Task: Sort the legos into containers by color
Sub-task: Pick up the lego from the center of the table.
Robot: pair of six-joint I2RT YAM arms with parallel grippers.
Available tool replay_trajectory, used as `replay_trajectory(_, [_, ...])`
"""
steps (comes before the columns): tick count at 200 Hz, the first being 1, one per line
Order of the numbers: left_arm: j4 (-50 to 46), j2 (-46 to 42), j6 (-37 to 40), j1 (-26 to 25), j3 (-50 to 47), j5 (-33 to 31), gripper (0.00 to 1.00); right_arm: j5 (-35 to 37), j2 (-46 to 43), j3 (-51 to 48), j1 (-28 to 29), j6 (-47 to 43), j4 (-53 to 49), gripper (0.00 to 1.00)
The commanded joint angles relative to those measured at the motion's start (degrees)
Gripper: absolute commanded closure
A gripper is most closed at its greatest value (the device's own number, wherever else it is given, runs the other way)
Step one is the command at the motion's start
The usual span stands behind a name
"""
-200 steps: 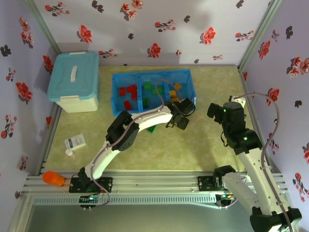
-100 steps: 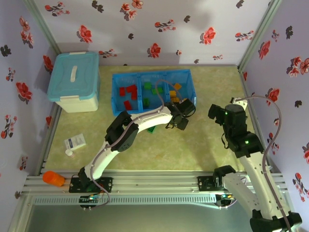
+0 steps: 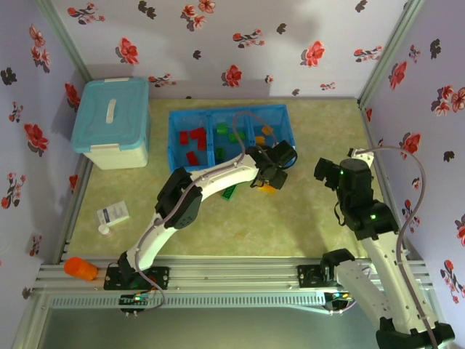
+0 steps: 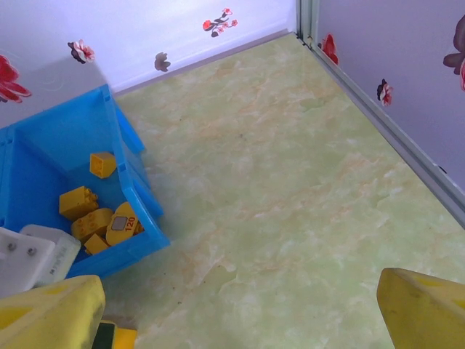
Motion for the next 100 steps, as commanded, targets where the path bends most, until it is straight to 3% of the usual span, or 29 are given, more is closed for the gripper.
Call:
replay_trajectory(1, [-6.29, -0.56, 0.61, 0.38, 4.22, -0.57, 0.32, 1.58, -0.57, 0.43, -0.53, 0.52, -0.98, 0.03])
replay_trajectory(15, [-7.21, -0.64, -1.24, 0.38, 3.14, -0.76, 0.22, 1.66, -0.55, 0.10, -0.52, 0.52, -1.00, 0.03])
replay_trajectory(28, [-6.10, -1.47, -3.09, 0.34, 0.29, -0.54, 0.19, 1.75, -0.75, -0.23, -0.47, 0.70, -0.78, 0.03])
replay_trajectory(100, [-4.20, 1.93, -6.51, -0.01, -1.22, 0.92, 0.20, 1.66, -0.86, -0.89, -0.53, 1.21, -0.49, 0.03])
